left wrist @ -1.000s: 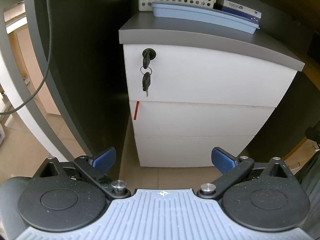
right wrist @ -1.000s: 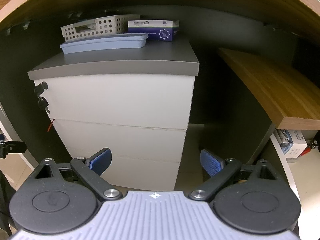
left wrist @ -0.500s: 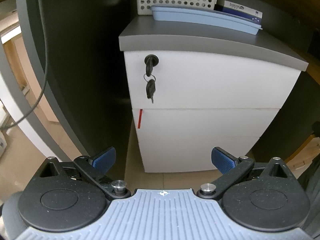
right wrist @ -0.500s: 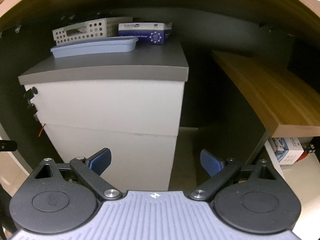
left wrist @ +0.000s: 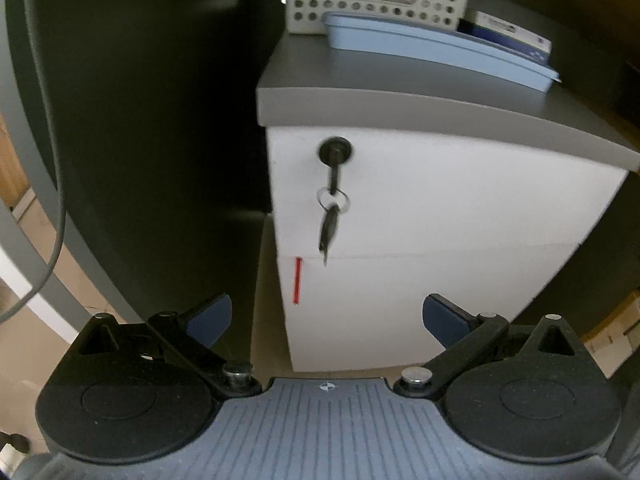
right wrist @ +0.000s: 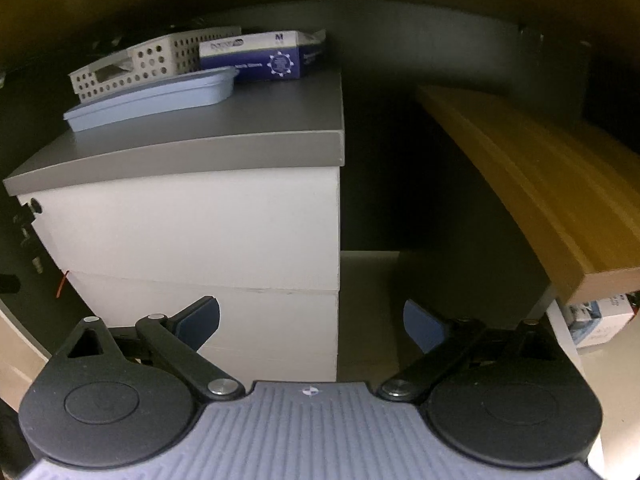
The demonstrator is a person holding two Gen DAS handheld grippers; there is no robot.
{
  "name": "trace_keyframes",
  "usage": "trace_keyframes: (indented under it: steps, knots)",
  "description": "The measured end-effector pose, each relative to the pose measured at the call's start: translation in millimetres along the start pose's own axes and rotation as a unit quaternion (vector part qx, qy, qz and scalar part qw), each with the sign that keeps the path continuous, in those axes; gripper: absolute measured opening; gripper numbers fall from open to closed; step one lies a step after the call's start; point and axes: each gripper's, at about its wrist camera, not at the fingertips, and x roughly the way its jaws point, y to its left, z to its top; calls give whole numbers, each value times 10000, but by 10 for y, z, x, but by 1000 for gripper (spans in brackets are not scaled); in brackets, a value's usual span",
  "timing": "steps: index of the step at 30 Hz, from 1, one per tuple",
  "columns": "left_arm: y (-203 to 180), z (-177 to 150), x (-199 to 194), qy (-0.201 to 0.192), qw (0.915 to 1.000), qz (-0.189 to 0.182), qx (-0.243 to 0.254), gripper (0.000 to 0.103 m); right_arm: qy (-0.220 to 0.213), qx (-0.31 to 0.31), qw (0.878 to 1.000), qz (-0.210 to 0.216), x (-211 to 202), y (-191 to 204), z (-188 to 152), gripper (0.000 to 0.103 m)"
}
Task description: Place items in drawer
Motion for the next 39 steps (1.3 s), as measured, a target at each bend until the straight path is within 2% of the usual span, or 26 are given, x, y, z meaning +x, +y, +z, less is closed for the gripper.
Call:
trace_keyframes:
  steps: [4,8,13,20,34,37,39]
  knots:
    - [53,90,131,-48,9999,67,75,103,-137,132,9997,153,133,-77,65,100]
    - [91,166,249,-159,9996,-100,205,103,-197,123,9992,328,265,-123,161,100]
    - [63,255,395,-280,9981,-97,549,103,-359,-146,9976,571,439,-125,272,100]
    - [77,355,589,-372,9956,-231,829,103,-345,-334,9953,840,656,-90,401,100]
    - [136,473,700,-649,9922,-854,637,103,-460,-631,9884,1305,811,-37,535,100]
    - [82,466,686,-669,9918,-851,684,103,-469,-749,9865,1382,800,23,529,101]
    - [57,460,682,-685,9918,-814,714,103,-471,-852,9869,1284,801,72,519,101]
